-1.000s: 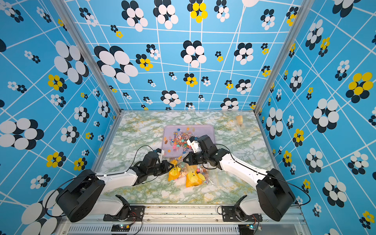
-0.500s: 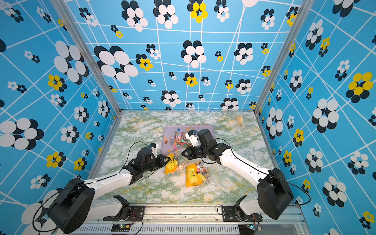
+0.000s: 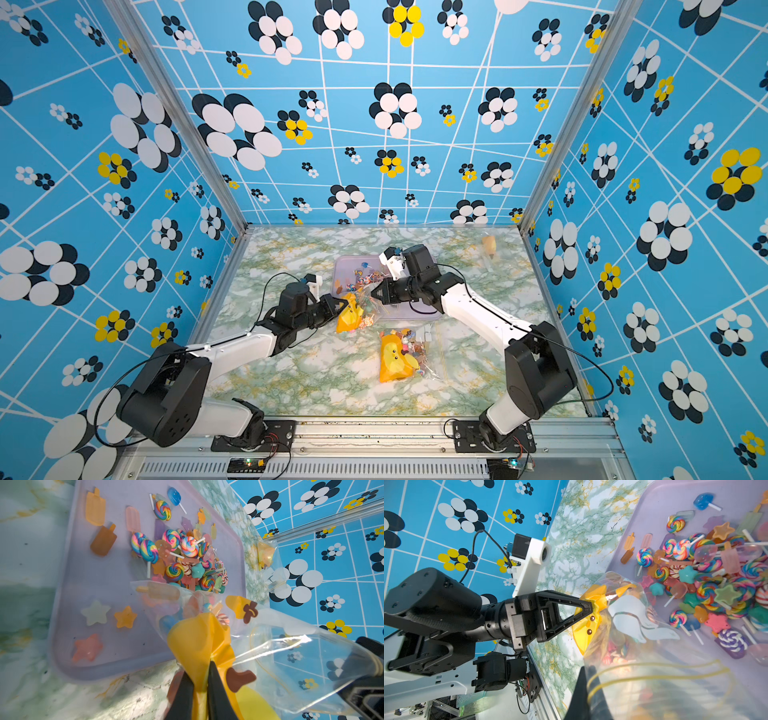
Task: Pour candies out of the ziploc bag
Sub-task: 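Pick up the ziploc bag from the center of the board, then pour the candies out of the ziploc bag onto the tray.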
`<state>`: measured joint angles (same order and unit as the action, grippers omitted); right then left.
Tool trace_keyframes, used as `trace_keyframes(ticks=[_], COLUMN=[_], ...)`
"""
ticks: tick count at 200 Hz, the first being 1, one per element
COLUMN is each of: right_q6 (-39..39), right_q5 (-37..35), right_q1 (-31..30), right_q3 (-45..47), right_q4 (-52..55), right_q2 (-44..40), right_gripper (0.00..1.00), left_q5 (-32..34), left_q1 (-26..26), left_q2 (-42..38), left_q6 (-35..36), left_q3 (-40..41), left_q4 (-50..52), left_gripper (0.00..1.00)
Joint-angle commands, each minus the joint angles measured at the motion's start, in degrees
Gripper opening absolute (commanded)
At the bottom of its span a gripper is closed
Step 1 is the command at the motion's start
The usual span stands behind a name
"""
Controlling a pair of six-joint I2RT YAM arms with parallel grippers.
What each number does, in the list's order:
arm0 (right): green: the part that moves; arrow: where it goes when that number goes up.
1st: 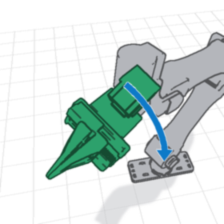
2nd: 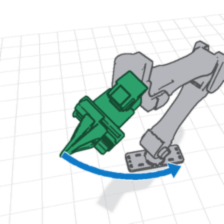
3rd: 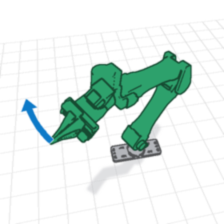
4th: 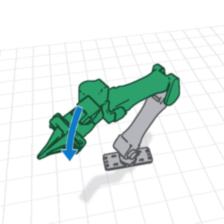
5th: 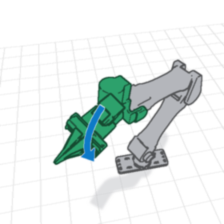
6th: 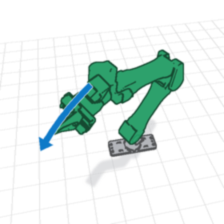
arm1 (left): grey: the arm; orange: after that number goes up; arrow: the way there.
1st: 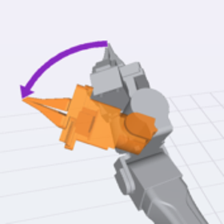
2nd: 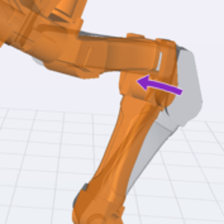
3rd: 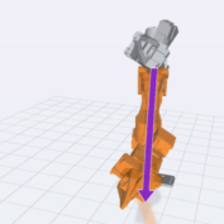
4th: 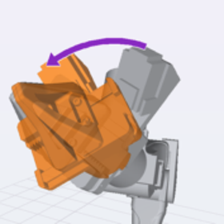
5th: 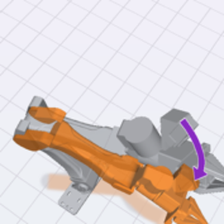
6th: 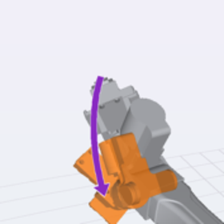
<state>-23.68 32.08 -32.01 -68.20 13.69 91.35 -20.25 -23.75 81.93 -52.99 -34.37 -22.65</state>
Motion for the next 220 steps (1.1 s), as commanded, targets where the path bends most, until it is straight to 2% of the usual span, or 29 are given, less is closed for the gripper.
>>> trace_keyframes(ticks=[1, 124, 220], right_q6=[2.4, -0.7, -3.1], right_q5=[2.1, 4.7, 6.0], right_q1=[1.9, 6.5, 8.4], right_q3=[-3.1, -2.6, -0.8], right_q4=[1.3, -4.7, -9.1], right_q2=[2.0, 9.0, 11.8], right_gripper=[0.0, 0.0, 0.0], left_q5=[-1.5, -3.7, -4.5], left_q1=[0.7, 3.1, 3.4], left_q2=[1.6, 7.8, 9.6], left_q6=[0.1, 3.6, 3.9], left_q3=[-4.7, -18.4, -22.3], left_q4=[-3.7, 2.0, 2.9], left_gripper=[0.0, 0.0, 0.0])
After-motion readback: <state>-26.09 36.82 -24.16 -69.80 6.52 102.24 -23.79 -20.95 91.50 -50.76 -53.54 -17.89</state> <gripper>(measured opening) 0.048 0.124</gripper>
